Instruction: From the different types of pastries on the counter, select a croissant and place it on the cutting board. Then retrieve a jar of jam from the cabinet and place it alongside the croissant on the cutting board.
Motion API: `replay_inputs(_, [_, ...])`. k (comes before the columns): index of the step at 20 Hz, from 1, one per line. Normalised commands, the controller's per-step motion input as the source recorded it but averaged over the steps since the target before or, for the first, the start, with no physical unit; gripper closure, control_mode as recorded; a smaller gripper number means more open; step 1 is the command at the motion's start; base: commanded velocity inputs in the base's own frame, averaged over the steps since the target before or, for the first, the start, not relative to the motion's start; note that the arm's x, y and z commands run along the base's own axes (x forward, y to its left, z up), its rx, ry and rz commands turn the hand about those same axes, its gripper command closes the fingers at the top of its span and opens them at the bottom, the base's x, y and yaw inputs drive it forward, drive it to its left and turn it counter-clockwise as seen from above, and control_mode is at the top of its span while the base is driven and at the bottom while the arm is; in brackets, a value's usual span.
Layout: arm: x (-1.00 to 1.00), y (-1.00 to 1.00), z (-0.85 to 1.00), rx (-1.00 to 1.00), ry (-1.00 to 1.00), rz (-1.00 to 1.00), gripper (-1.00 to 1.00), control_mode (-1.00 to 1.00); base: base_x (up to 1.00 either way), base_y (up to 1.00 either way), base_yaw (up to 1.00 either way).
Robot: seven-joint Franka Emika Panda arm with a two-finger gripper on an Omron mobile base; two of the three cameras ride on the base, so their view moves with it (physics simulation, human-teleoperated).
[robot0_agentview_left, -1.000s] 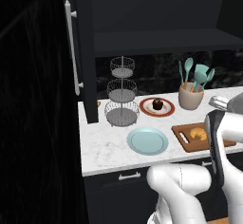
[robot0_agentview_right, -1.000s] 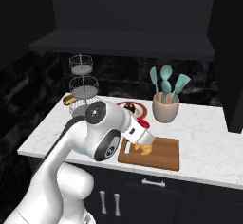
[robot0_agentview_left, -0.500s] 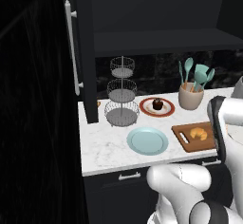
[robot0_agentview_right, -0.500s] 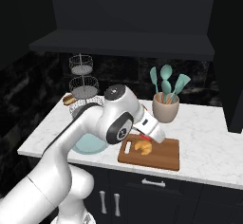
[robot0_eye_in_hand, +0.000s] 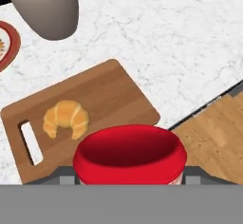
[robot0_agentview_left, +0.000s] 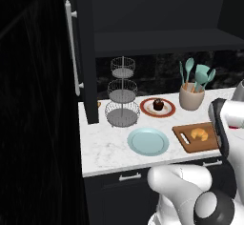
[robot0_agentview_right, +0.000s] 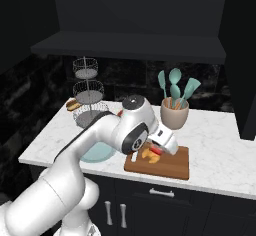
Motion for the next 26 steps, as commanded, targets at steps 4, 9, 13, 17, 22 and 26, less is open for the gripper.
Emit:
replay_inputs(4, [0.05, 0.0, -0.57, 0.0, -0.17, 0.2, 1.0, -1.0, 0.0, 0.0, 0.0])
replay_inputs(9, [0.03, 0.0, -0.21, -0.02, -0.17, 0.15, 1.0, -1.0, 0.0, 0.0, 0.0])
replay_inputs(13, [0.14, 0.0, 0.0, -0.03, -0.17, 0.09, 1.0, -1.0, 0.0, 0.0, 0.0])
replay_inputs(17, [0.16, 0.0, -0.01, -0.02, -0.12, 0.07, 1.0, -1.0, 0.0, 0.0, 0.0])
replay_inputs(22, [0.18, 0.0, -0.07, 0.0, 0.0, 0.05, 1.0, -1.0, 0.0, 0.0, 0.0])
replay_inputs(26, [0.19, 0.0, 0.0, 0.0, 0.0, 0.04, 1.0, -1.0, 0.0, 0.0, 0.0])
